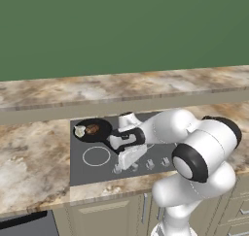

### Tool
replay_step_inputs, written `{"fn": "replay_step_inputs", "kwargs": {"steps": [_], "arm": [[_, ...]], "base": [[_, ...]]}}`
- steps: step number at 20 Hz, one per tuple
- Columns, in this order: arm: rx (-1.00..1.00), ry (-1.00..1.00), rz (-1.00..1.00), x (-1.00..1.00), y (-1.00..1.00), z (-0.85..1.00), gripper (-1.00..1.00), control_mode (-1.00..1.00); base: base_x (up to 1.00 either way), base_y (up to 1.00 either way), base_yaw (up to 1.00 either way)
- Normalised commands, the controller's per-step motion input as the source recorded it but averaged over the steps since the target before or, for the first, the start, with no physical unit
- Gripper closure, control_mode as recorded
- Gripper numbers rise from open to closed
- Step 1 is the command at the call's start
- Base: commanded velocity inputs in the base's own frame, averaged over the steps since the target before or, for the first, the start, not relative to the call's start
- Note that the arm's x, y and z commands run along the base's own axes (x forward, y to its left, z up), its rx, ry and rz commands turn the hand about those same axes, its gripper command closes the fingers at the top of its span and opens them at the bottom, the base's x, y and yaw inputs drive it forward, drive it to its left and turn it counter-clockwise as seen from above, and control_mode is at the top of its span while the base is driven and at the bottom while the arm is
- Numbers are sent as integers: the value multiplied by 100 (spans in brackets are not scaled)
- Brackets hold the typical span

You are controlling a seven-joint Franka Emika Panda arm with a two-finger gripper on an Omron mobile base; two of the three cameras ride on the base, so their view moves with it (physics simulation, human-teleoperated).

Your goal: Put the potato and garlic in the pan. Then turn on the rear left burner and set the heat to medium.

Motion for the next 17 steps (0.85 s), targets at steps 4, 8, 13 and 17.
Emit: {"fn": "replay_step_inputs", "kwargs": {"steps": [4,8,13,17], "arm": [[15,-7,24,0,-21,0,100,-100],[17,-6,26,0,-16,0,100,-100],[16,-5,28,0,-11,-1,100,-100],[13,-2,29,0,-4,-4,100,-100]], "base": [[0,0,0],[0,0,0],[0,0,0],[0,0,0]]}}
